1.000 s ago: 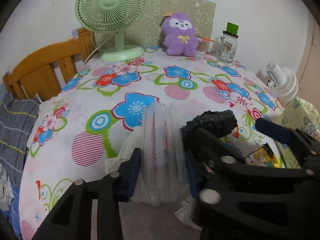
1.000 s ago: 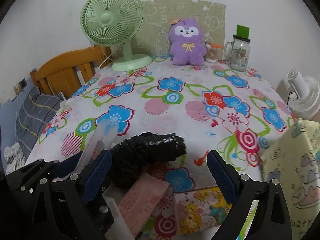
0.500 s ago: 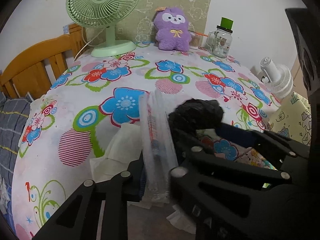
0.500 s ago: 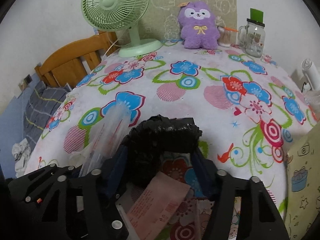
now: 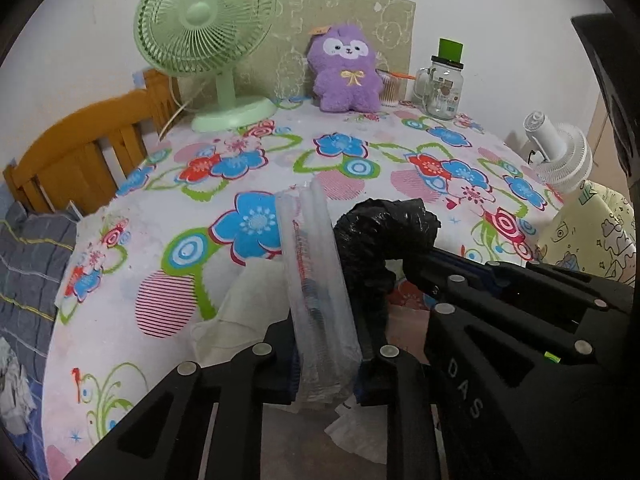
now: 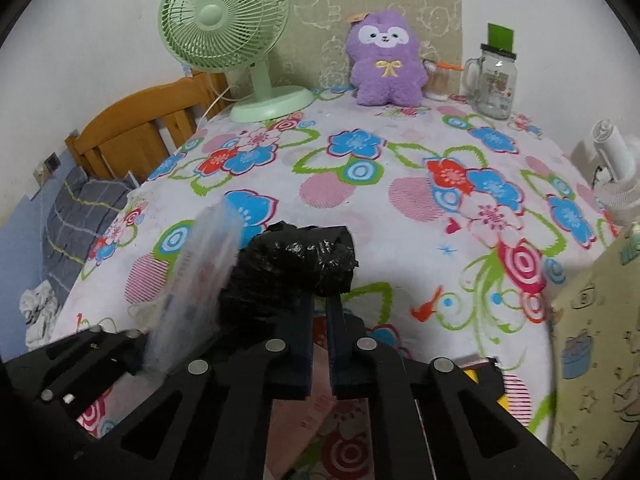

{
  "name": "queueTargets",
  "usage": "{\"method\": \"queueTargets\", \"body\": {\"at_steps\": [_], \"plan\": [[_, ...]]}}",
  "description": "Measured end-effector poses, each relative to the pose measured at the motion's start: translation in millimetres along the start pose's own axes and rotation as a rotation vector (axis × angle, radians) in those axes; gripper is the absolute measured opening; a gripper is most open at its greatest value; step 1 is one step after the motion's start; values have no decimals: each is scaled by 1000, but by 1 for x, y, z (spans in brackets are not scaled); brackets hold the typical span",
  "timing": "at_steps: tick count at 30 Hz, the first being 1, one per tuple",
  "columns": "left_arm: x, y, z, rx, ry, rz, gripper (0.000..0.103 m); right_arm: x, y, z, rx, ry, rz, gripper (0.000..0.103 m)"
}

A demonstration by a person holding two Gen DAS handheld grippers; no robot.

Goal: Organize soft objects

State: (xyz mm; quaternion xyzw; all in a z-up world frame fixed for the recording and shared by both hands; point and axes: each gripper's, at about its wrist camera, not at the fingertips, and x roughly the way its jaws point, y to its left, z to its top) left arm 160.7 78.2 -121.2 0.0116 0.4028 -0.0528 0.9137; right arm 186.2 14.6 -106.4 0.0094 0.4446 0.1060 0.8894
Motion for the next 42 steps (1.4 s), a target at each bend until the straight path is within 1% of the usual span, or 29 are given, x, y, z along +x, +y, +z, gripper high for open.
{"method": "queueTargets", "body": {"at_steps": [14,17,21,24,26,27,28,29,30,31,33,36,42], "plan": [[-29,-10,-5,4,-47,-2,16,-39,-8,-9,20,-61,-11,8],[-35,-11,-7,5,-58,1,16,-48,-9,-13,25,-72,-13,6],[-40,-10,-11,7,-65,9,16,-53,-12,-18,34,-73,-11,5],[-37,-6,-12,-2,-53,27,16,-51,-13,-22,44,-50,12,7],[-35,-4,-13,-1,-50,37,16,-49,-12,-22,43,-39,9,11],[-34,-3,-13,0,-50,41,16,-48,-12,-22,44,-34,9,20],[-34,-2,-14,1,-50,45,16,-47,-12,-21,51,-33,10,31],[-33,0,-13,-1,-50,48,16,-46,-13,-20,58,-33,5,38],[-32,2,-13,-5,-48,47,16,-44,-14,-20,64,-33,5,59],[-31,4,-12,-8,-49,48,16,-43,-14,-19,64,-38,9,73],[-29,7,-11,-8,-50,54,16,-41,-11,-18,57,-48,7,74],[-24,10,-8,-3,-44,57,16,-32,-8,-12,47,-31,7,74],[-12,18,0,-2,-32,57,16,-19,0,-1,20,-36,1,74]]}}
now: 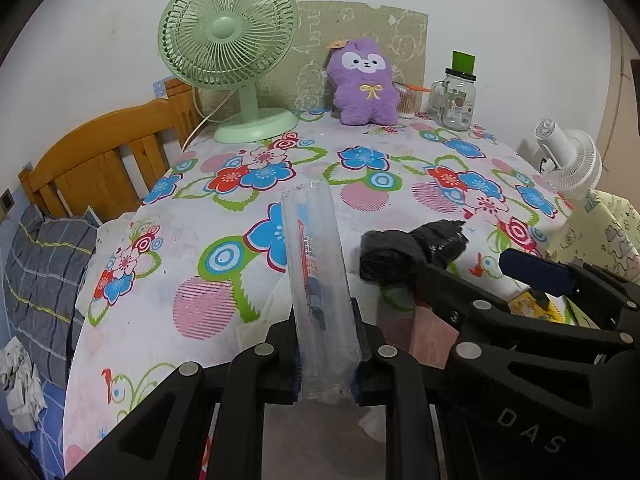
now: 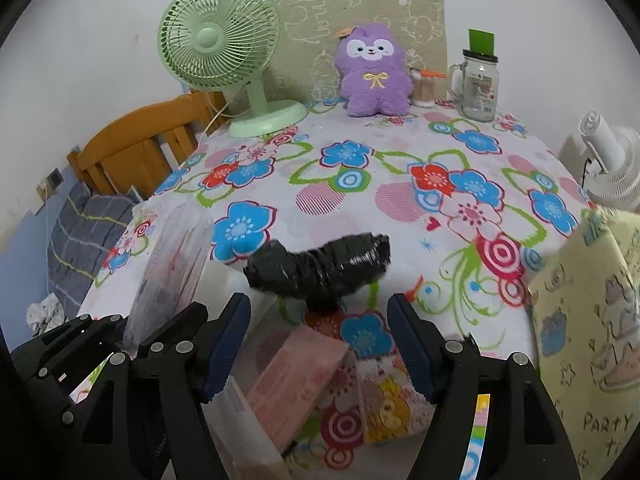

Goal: Organize soft objects

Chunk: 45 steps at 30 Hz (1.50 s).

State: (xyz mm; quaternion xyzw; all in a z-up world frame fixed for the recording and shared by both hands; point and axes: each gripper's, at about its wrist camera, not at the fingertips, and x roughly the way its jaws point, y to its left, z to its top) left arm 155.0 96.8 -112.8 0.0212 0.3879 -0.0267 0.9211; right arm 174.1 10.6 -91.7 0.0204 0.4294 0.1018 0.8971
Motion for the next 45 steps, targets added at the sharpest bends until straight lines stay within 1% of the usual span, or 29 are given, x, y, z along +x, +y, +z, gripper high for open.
{"method": "queueTargets", "body": {"at_steps": [7,11,12,13,15,17,18,22,31,45], "plan": [[15,6,7,6,11,-3,16,19,16,12,-50,8,2,74],[21,8,8,-1,23,-21,16,31,22,16,-69,18,2,73],[22,9,8,0,25,-22,16,34,22,17,-65,29,8,69],[24,8,8,1,31,-23,16,40,21,17,-52,52,25,57],[27,7,6,7,41,-28,16,47,20,15,-40,72,31,49],[28,6,6,5,42,-33,16,47,22,15,-55,55,12,41],[28,7,6,3,41,-36,16,46,23,15,-59,52,7,35],[27,7,5,0,39,-43,16,44,23,14,-61,48,3,30],[15,-2,7,7,24,-39,16,26,17,11,-47,22,-24,28],[-22,-29,1,33,-24,-21,16,-23,-1,-2,-25,-34,-54,28]]}}
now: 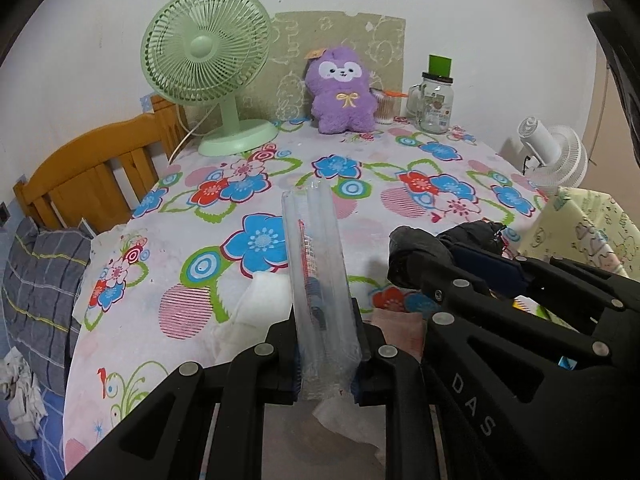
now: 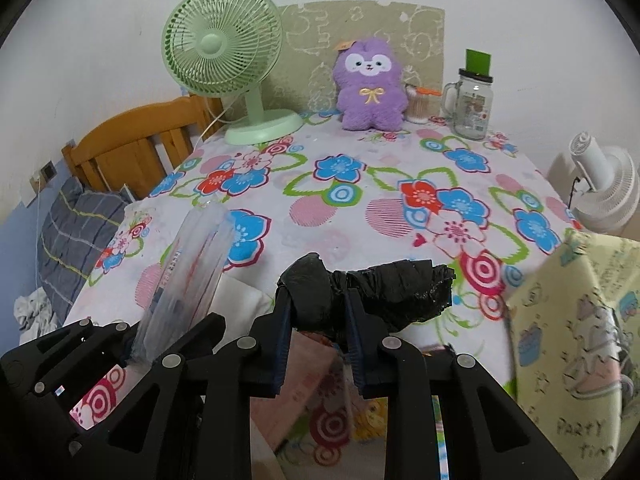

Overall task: Organize soft objects
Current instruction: 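Lift the clear plastic bag with the left tool while the right tool carries the black bundle over the box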

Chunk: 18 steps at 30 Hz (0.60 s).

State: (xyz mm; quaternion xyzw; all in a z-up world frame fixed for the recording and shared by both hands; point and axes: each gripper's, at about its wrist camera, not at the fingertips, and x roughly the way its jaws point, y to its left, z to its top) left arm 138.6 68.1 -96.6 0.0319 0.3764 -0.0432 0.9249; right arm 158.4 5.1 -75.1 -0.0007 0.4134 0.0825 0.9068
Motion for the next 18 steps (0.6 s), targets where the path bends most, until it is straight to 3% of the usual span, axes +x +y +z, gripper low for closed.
{"method": "queueTargets", "body": {"at_steps": [18], "plan": [[-62,-31,3,-3,-72,-1,16,-80,-19,-5,9,-96,12,28]]}}
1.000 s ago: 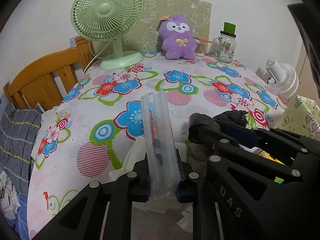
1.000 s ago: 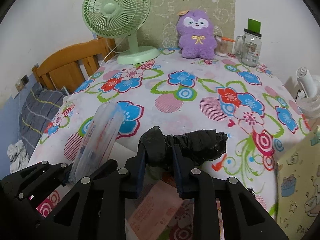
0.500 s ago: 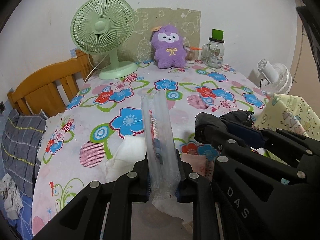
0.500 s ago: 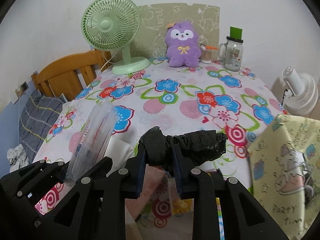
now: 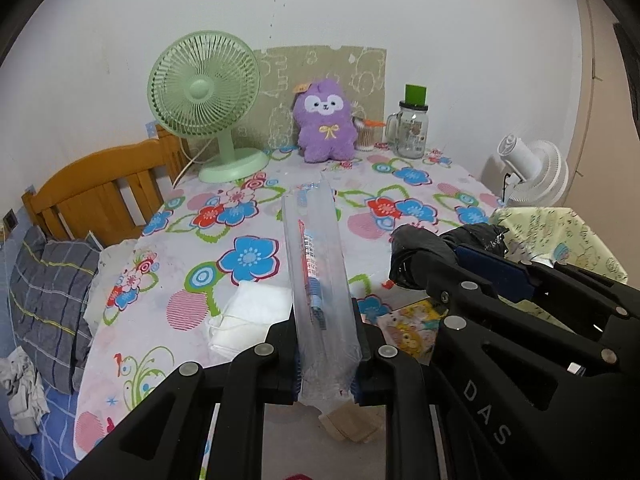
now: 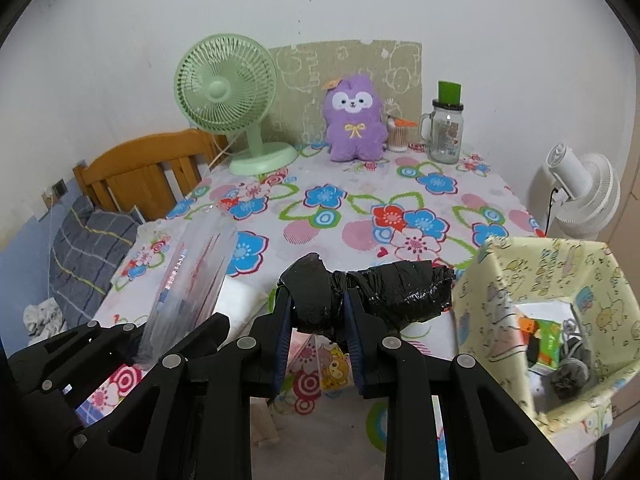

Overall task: Organize soft objects
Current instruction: 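Lift the clear plastic bag with the left tool while the right tool carries the black bundle over the box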

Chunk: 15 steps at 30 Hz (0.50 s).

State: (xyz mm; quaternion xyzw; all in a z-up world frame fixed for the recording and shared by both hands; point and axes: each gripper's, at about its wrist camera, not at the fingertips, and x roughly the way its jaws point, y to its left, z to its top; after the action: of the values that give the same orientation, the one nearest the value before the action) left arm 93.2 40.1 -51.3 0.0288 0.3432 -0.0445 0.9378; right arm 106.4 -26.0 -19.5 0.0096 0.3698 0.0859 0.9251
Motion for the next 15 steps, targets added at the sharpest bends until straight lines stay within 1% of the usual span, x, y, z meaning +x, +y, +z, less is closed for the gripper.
{"method": "queueTargets", "body": {"at_steps": [8,15], "plan": [[-32,-11,14,8,-54,14,16,-34,-3,13,-16,-51,9,28],[-49,-26,22,16,-81,17,16,-58,-14,22,-18,-80,12,28]]}}
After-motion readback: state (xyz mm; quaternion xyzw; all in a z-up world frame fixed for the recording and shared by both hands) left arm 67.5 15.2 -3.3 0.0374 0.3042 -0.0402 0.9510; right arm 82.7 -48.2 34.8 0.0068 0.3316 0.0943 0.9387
